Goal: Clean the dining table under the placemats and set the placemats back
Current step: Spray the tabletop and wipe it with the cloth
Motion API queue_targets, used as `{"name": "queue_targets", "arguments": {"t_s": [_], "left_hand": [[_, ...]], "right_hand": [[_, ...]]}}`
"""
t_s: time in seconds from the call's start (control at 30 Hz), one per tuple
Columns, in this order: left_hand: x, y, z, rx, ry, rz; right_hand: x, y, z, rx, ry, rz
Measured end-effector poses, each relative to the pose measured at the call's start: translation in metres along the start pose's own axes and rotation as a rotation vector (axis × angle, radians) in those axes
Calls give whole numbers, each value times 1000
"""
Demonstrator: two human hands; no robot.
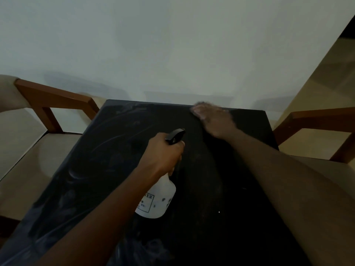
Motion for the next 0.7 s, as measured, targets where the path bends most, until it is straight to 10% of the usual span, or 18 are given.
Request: {"name": "queue_targets", "arguments": {"t_s": [0.17, 0.47, 0.7], "left_hand": [[-2, -5, -3, -1, -22, -26], [0, 11, 7, -15, 9, 6], [63, 27, -37, 108, -16, 91]], "right_hand": [[29, 23, 107, -629, -84, 127], [-44, 107, -71, -15, -31, -127], [-38, 159, -72, -104, -3, -34]]}}
Point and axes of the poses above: each hand's wrist, its own y-axis away from the middle knuckle, its own x-axis out of the back of the hand, z = x × y, the point moved 8 cm from there along -y, towards the middle knuckle, and after that the axes turned 11 degrees about -y, right-handed, at the moved point
